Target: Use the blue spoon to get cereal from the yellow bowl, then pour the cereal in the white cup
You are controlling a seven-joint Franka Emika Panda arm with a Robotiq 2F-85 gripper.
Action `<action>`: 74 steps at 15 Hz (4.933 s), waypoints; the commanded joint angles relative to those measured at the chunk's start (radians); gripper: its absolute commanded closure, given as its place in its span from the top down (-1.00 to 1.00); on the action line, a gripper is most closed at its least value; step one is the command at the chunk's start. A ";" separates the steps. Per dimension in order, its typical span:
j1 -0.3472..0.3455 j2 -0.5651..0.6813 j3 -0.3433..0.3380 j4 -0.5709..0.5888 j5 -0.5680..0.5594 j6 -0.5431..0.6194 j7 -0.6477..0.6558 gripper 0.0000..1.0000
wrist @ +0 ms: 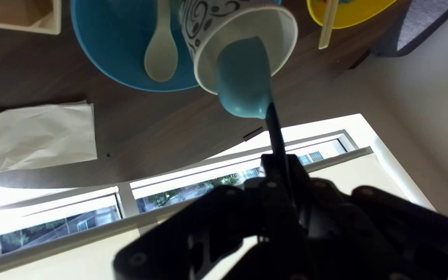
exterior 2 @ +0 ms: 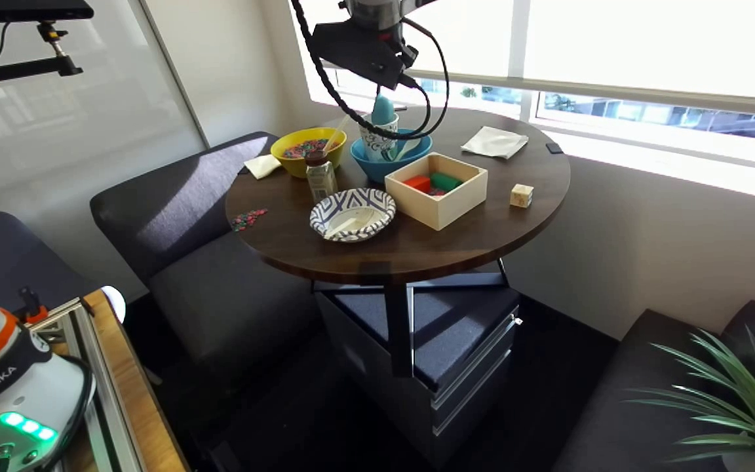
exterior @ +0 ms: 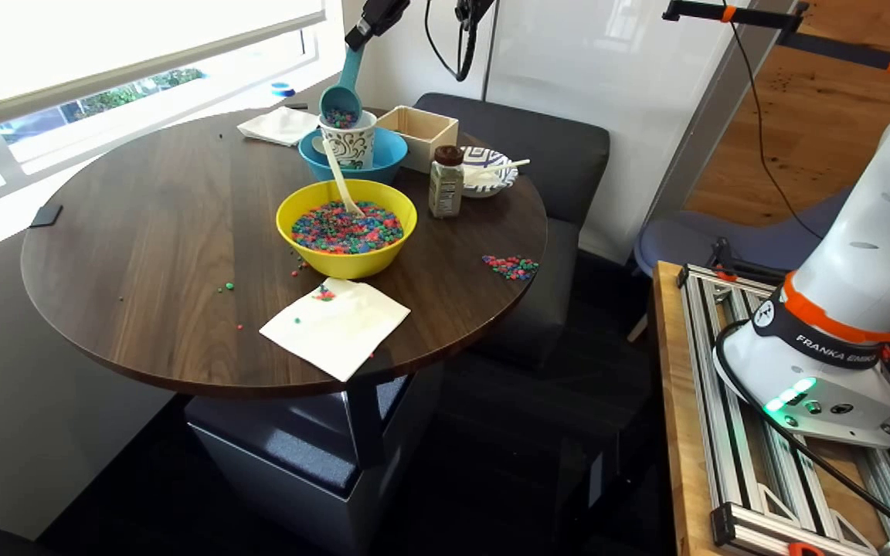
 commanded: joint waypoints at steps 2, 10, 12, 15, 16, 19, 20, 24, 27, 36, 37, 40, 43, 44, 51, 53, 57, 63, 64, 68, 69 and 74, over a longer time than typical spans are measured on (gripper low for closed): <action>0.026 -0.041 0.030 -0.087 0.020 0.209 -0.193 -0.96; 0.023 -0.145 0.046 -0.177 0.032 0.176 -0.402 -0.96; 0.025 -0.166 0.040 -0.189 0.041 0.149 -0.455 -0.96; 0.030 -0.188 0.033 -0.208 0.054 0.109 -0.526 -0.96; 0.033 -0.193 0.032 -0.215 0.055 0.106 -0.545 -0.96; 0.037 -0.200 0.030 -0.233 0.048 0.111 -0.603 -0.96; 0.040 -0.200 0.032 -0.240 0.049 0.134 -0.638 -0.96; 0.041 -0.201 0.033 -0.244 0.070 0.137 -0.727 -0.96; 0.040 -0.198 0.030 -0.235 0.116 0.137 -0.739 -0.96; 0.015 -0.159 -0.010 -0.170 0.170 0.122 -0.502 -0.96; 0.000 -0.149 -0.029 -0.147 0.165 0.088 -0.453 -0.96; -0.051 -0.100 -0.089 -0.084 0.156 0.017 -0.325 -0.96; -0.098 -0.025 -0.132 -0.033 0.152 -0.038 -0.208 -0.96; -0.120 0.011 -0.144 -0.011 0.157 -0.087 -0.185 -0.96; -0.258 0.254 -0.161 0.170 0.182 -0.396 0.029 -0.96; -0.289 0.308 -0.156 0.226 0.189 -0.444 0.126 -0.96; -0.311 0.386 -0.147 0.311 0.201 -0.429 0.352 -0.96; -0.306 0.456 -0.145 0.381 0.170 -0.370 0.606 -0.17; -0.310 0.462 -0.143 0.394 0.156 -0.372 0.617 -0.03; -0.288 0.422 -0.156 0.401 0.058 -0.262 0.574 0.58; -0.281 0.399 -0.156 0.395 0.034 -0.211 0.558 0.72; -0.183 0.161 -0.168 0.233 -0.063 -0.050 0.433 1.00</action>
